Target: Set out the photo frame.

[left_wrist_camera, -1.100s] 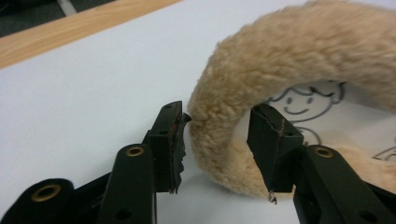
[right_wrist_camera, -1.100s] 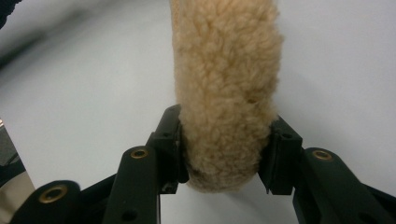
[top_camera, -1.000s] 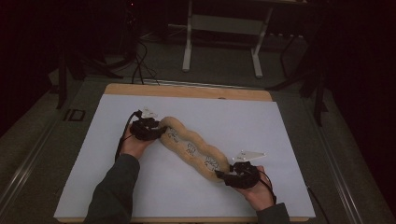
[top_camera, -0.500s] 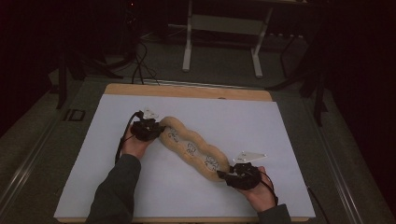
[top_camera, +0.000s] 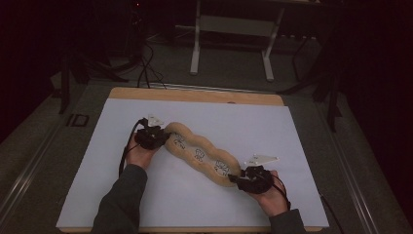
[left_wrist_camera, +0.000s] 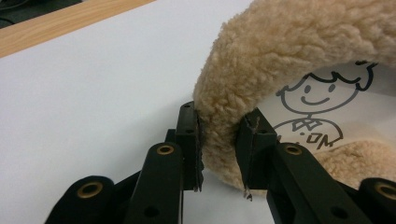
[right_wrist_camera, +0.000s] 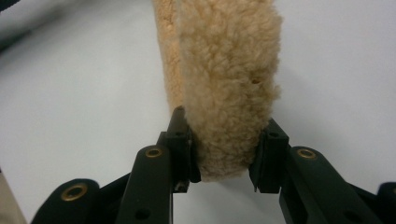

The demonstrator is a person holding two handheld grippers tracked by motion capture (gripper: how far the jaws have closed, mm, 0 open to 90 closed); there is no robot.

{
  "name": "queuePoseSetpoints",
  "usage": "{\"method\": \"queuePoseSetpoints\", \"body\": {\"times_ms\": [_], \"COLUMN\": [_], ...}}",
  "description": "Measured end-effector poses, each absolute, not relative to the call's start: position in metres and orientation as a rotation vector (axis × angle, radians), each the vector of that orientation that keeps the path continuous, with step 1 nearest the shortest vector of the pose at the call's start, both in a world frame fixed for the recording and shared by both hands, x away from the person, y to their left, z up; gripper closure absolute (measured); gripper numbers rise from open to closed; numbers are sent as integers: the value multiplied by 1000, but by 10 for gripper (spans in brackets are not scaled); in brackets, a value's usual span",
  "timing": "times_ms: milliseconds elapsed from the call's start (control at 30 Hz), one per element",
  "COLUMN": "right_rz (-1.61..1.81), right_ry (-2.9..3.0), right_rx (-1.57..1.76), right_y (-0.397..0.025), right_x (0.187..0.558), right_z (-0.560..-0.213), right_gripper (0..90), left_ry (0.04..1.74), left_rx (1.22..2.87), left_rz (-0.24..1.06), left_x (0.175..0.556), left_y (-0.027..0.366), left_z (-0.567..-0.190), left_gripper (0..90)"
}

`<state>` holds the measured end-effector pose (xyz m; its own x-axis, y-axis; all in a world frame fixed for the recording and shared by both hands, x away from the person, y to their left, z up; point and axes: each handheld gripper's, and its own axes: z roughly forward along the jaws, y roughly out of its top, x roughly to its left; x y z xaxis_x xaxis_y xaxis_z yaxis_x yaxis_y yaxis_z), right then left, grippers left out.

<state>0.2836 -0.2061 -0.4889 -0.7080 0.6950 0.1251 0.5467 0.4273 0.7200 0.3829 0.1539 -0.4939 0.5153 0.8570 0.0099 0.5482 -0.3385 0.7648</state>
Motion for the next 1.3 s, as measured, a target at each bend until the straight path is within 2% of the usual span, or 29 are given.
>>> {"method": "queuePoseSetpoints", "body": {"times_ms": [733,1300], "right_rz": [1150,1132], "right_ry": [2441,2421], "right_rx": [1125,1112], "right_y": [-211,-223], "right_x": [307,336], "right_z": [-489,-490], "right_gripper": [659,657], "left_ry": [1235,1313], "left_rx": [1963,1905], "left_rz": [566,561], "left_x": [366,329], "left_y": [159,157], "left_z": [-496,-495], "left_gripper": [733,722]}}
